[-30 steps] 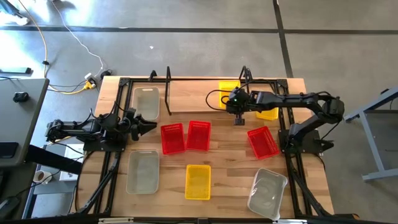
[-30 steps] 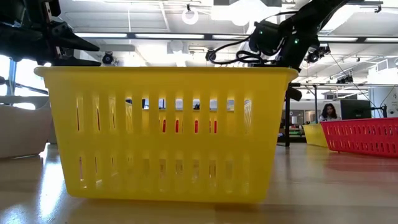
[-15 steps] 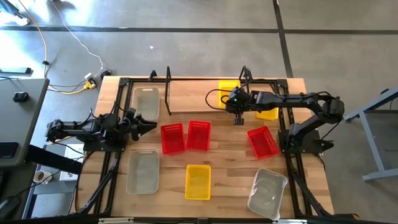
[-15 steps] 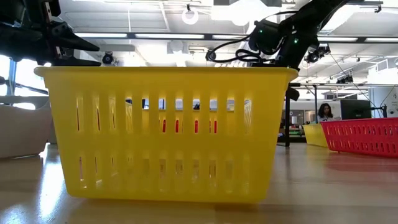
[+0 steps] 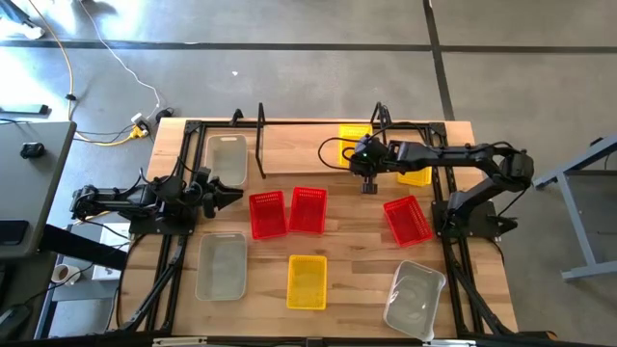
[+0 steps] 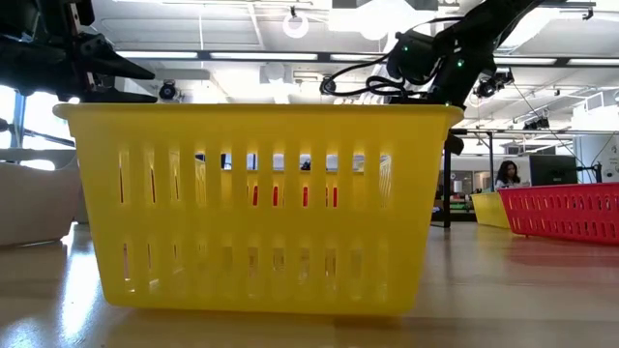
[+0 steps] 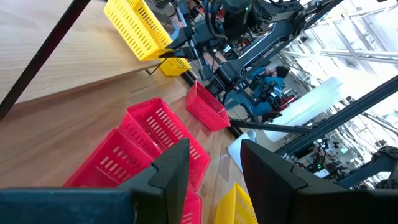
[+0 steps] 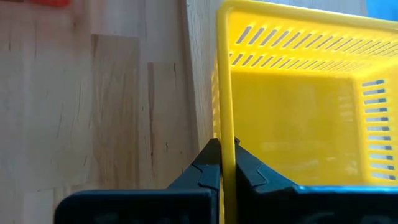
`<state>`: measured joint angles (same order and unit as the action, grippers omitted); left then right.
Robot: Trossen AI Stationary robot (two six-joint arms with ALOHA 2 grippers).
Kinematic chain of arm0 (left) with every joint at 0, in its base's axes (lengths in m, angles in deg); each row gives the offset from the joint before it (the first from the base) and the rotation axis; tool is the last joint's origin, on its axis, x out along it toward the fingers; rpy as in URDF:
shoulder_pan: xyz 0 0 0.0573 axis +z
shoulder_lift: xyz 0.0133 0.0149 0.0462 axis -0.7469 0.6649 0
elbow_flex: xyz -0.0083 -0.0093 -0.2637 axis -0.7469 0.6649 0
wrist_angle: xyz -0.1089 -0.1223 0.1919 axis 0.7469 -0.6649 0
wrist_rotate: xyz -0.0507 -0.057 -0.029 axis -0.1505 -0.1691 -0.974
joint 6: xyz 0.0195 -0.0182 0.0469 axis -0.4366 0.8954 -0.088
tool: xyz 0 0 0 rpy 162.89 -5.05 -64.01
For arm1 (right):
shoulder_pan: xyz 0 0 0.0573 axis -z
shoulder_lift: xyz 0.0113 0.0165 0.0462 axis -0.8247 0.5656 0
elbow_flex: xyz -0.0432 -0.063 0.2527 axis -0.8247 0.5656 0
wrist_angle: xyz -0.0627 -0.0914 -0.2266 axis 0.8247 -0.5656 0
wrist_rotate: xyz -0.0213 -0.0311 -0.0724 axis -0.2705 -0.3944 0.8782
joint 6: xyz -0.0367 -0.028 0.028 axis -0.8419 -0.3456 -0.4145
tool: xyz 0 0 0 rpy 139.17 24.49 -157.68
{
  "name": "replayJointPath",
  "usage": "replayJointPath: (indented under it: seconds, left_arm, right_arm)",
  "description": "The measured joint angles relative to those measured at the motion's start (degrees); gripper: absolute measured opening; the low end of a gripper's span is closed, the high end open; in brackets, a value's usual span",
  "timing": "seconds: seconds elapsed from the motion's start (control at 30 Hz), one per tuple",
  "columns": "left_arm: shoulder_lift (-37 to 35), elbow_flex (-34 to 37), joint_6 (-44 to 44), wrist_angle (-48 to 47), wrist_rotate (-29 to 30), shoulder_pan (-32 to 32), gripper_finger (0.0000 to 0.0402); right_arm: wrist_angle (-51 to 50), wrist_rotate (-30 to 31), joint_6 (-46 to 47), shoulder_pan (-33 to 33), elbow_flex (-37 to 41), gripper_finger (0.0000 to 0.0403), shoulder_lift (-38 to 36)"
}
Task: Stack baskets on shelf by color
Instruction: Put the middle yellow bin on the shelf
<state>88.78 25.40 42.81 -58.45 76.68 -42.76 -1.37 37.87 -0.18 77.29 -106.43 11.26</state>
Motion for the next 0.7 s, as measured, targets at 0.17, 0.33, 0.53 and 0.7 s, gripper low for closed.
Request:
replayJointPath:
  seconds: [0.17, 0.33, 0.53, 0.7]
  left_arm:
    - [0.0, 0.0, 0.0, 0.0, 0.0, 0.0, 0.0133]
    - [0.0, 0.0, 0.0, 0.0, 0.0, 0.0, 0.0133]
    - [0.0, 0.0, 0.0, 0.0, 0.0, 0.0, 0.0133]
    - [0.0, 0.0, 0.0, 0.0, 0.0, 0.0, 0.0133]
  right_arm:
    - [0.1, -1.1, -0.1, 0.0, 0.0, 0.0, 0.0]
    - [0.3, -1.1, -2.1, 0.0, 0.0, 0.0, 0.0]
    - [1.6, -1.0, -2.7, 0.0, 0.0, 0.0, 0.0]
    - [1.6, -1.1, -2.6, 0.0, 0.0, 0.0018, 0.0]
